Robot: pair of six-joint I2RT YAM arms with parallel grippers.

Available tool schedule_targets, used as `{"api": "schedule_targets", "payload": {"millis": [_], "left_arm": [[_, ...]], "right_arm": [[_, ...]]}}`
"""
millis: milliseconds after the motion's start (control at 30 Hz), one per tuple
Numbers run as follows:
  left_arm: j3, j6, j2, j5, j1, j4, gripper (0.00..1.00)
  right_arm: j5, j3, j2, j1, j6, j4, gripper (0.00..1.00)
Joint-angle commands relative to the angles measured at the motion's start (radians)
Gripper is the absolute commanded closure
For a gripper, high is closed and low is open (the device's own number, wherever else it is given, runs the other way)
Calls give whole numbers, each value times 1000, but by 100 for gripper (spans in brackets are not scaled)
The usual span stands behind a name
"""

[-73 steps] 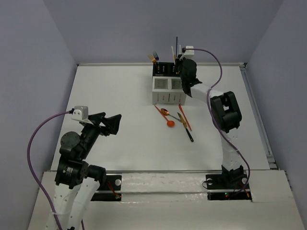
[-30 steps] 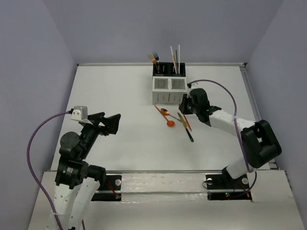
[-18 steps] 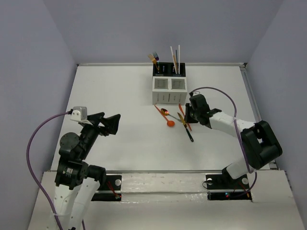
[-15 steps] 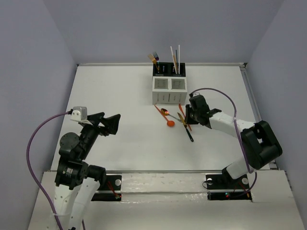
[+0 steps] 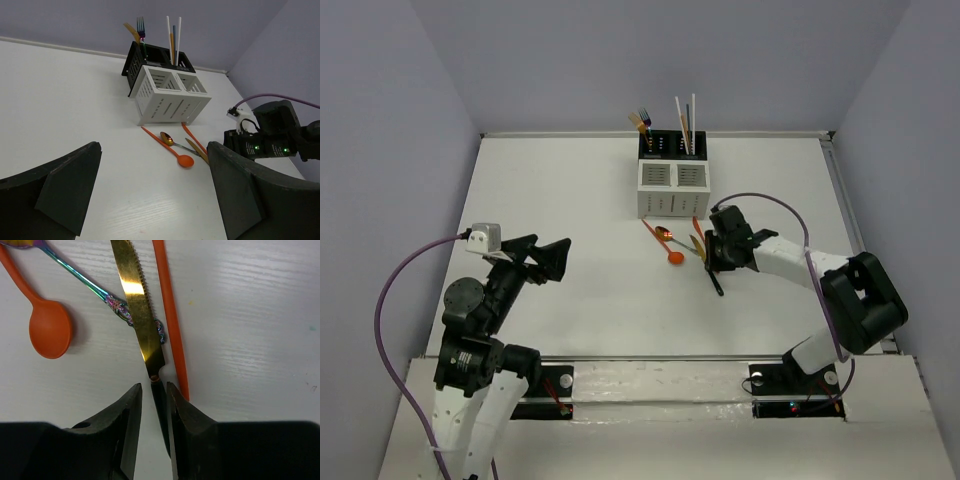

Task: Sort the eating utensils into containers

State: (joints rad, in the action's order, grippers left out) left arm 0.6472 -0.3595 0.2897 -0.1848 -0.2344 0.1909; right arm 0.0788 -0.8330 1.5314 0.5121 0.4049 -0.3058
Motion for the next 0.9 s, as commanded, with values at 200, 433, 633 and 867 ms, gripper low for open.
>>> {"api": "schedule_targets", "payload": {"millis": [200,433,633,867], "left_arm": [[-9,10,-17,-22,-5,-54,1],[-8,11,-18,-18,-5,-53,1],[-8,11,-20,-19,-5,-53,1],[-8,10,-18,-18,-5,-53,1]], "right_arm": [[25,-38,38,40,45,-130,66],[114,-103,131,78,51,-190,76],[144,-123,76,88,41,-211,93],[61,-130,-111,88,-12,-170,93]]}}
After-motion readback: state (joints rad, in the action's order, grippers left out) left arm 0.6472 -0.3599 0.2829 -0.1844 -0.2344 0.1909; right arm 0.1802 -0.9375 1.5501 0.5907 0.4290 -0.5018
